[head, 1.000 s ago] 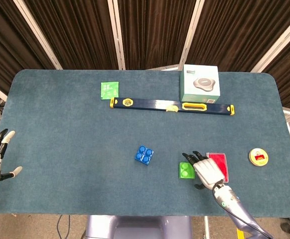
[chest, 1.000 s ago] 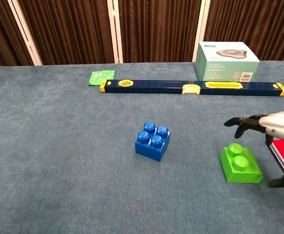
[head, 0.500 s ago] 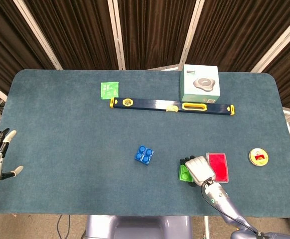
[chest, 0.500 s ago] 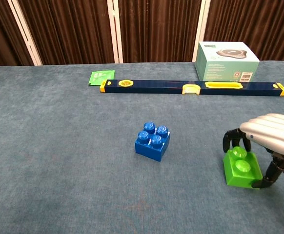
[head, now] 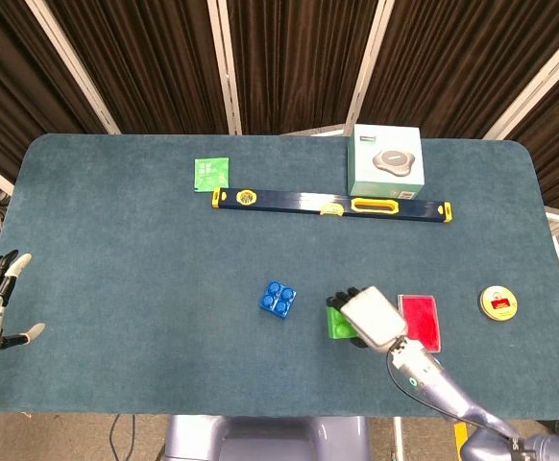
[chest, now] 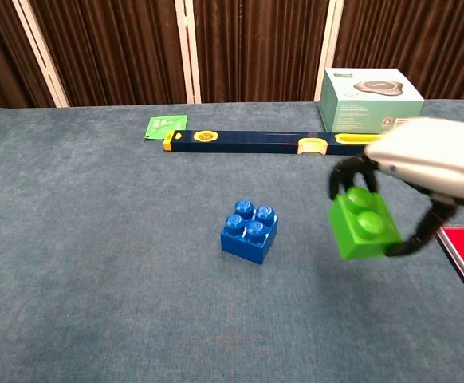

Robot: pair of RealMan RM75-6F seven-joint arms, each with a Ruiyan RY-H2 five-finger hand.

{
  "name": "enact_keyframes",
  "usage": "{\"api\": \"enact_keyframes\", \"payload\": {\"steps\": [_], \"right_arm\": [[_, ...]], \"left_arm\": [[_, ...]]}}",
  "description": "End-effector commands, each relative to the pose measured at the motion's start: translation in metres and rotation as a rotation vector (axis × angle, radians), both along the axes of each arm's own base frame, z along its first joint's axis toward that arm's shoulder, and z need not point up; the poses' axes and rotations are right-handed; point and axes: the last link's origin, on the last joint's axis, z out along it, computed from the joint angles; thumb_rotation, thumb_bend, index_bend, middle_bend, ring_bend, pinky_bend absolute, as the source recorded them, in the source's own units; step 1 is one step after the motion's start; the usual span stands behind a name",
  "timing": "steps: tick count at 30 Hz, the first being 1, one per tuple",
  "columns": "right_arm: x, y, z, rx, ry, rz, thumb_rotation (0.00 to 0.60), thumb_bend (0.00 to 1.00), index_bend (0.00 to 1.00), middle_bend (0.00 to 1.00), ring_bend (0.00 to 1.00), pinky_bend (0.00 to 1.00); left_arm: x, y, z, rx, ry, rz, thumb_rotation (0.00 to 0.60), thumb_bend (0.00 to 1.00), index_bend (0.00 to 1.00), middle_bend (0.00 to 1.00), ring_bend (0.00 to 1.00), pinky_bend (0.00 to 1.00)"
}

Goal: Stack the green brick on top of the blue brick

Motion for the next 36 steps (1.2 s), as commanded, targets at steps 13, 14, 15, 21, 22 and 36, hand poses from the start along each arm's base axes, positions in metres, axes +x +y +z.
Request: {"api": "enact_keyframes", "payload": {"steps": [13, 14, 15, 21, 22, 36], "right_arm": [[0.108, -0.064, -0.003, 0.196, 0.167, 0.493, 0.6, 0.53, 0.4, 0.56, 0.44, 0.67], [0.109, -0.066, -0.004, 0.199, 0.172, 0.501, 0.6, 0.54, 0.4, 0.56, 0.44, 0.67], [0.111, -0.069, -0.006, 0.201, 0.18, 0.512, 0.6, 0.55, 0.4, 0.56, 0.44, 0.67], [0.108, -0.092, -0.025, 0.232, 0.252, 0.552, 0.6, 0.62, 0.4, 0.56, 0.44, 0.66], [0.107, -0.094, -0.027, 0.243, 0.252, 0.543, 0.6, 0.63, 0.4, 0.56, 0.44, 0.66], [0.1, -0.097, -0.055, 0.322, 0.267, 0.593, 0.6, 0.7, 0.41, 0.56, 0.44, 0.67]], "left_arm": [[0.002, -0.006, 0.017, 0.047, 0.05, 0.062, 0.6, 0.0, 0.0, 0.0, 0.0, 0.0], [0.001, -0.006, 0.017, 0.049, 0.051, 0.067, 0.6, 0.0, 0.0, 0.0, 0.0, 0.0], [0.001, -0.006, 0.017, 0.05, 0.053, 0.072, 0.6, 0.0, 0.0, 0.0, 0.0, 0.0], [-0.004, -0.002, 0.015, 0.055, 0.074, 0.108, 0.6, 0.0, 0.0, 0.0, 0.0, 0.0], [-0.004, -0.002, 0.014, 0.056, 0.076, 0.11, 0.6, 0.0, 0.0, 0.0, 0.0, 0.0], [-0.008, 0.0, 0.014, 0.067, 0.085, 0.132, 0.6, 0.0, 0.0, 0.0, 0.0, 0.0]]}}
